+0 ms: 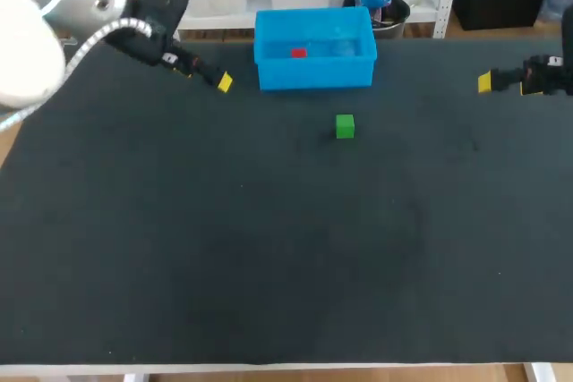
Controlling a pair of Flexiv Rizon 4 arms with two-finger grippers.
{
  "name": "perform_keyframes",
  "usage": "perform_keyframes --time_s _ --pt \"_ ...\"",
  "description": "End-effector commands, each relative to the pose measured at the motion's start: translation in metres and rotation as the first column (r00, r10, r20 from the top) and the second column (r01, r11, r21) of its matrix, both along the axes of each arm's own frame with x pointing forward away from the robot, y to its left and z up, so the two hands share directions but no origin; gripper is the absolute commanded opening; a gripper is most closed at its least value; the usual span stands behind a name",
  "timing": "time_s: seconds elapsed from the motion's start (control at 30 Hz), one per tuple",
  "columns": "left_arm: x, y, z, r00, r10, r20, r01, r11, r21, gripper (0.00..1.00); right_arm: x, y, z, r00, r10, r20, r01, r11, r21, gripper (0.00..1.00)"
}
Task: Use the left arm to pick the red cube and place it into the blue plastic box first, then use the right arm to grasp the green cube and put it into the same blue plastic box after the first action is fully finished.
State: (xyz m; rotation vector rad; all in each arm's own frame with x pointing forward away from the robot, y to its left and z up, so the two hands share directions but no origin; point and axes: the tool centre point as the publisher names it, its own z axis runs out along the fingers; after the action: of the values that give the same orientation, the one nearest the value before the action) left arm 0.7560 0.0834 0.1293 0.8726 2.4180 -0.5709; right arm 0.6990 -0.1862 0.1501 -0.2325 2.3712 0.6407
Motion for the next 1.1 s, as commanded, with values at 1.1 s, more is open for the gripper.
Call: perform_keyframes --time_s 1.1 --pt "-0.009 0.007 -0.003 0.985 0.061 0.163 -0.028 0.981 -0.193 1.00 0.014 0.026 0.001 0.990 -0.035 -0.137 0.013 0.988 -0.155 1.00"
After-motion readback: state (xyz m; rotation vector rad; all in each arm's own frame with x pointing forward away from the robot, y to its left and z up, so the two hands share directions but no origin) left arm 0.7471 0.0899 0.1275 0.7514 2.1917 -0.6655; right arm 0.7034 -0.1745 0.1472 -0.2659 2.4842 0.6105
